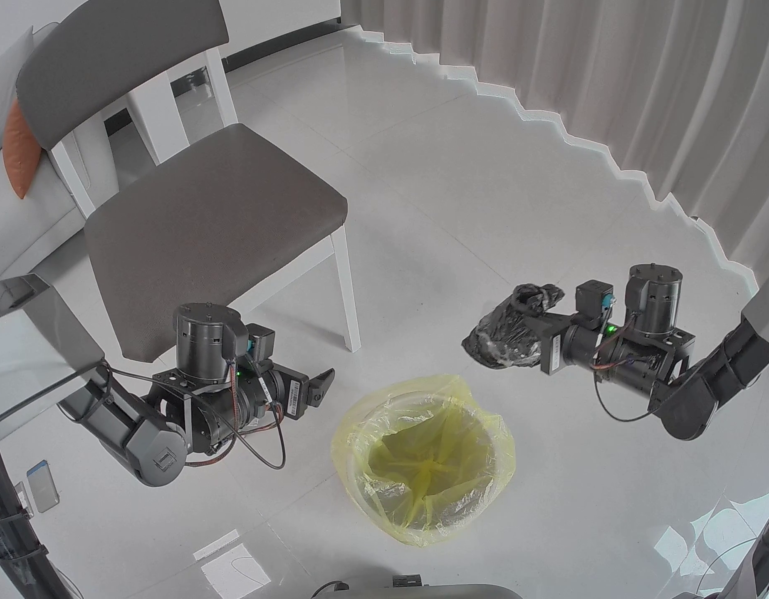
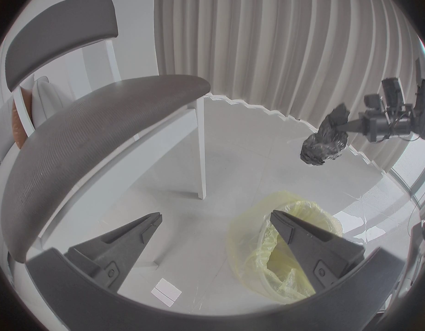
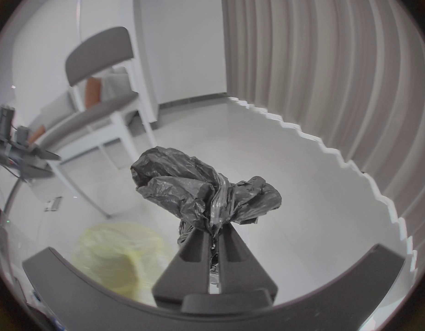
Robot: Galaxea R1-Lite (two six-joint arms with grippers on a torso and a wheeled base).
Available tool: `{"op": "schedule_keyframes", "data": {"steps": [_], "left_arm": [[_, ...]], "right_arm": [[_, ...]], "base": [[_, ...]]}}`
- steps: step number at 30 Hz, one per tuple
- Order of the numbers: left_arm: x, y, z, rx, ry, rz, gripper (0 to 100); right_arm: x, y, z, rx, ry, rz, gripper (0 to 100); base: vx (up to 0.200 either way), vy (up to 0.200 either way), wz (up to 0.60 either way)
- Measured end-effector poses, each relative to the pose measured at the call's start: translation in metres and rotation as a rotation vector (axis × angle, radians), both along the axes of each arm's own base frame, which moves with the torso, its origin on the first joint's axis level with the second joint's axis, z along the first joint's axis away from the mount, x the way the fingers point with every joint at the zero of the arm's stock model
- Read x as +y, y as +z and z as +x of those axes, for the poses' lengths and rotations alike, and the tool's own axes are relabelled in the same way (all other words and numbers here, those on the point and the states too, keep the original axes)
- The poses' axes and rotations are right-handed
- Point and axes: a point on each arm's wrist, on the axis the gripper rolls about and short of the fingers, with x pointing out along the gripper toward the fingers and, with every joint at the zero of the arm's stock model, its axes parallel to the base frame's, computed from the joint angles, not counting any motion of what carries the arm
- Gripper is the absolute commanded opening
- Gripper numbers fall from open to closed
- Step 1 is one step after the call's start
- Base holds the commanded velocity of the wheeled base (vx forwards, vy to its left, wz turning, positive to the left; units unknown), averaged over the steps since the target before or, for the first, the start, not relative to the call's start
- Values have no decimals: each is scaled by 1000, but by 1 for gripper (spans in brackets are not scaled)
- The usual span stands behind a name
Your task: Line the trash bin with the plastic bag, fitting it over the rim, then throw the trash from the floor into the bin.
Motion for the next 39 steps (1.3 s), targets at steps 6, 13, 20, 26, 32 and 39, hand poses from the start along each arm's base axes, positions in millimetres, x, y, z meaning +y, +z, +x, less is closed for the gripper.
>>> {"op": "schedule_keyframes", "data": {"steps": [6,13,20,26,32,39], "left_arm": [[-3,-5,2,-15,-17,-3,100],[-5,-11,4,-28,-40,2,100],[-5,-14,2,-34,-45,0,100],[-5,-14,1,-41,-52,-6,100],[-5,-15,1,-56,-59,-17,100],[-5,-18,1,-52,-64,-18,100]], "right_arm": [[36,-3,-29,18,84,-5,0],[58,-17,-57,68,162,-34,0],[69,-41,-83,114,217,-73,0],[76,-61,-92,60,241,-49,0],[74,-97,-101,94,255,-76,0],[71,-125,-105,174,264,-127,0]], "base": [[0,0,0],[0,0,0],[0,0,0],[0,0,0],[0,0,0],[0,0,0]]}}
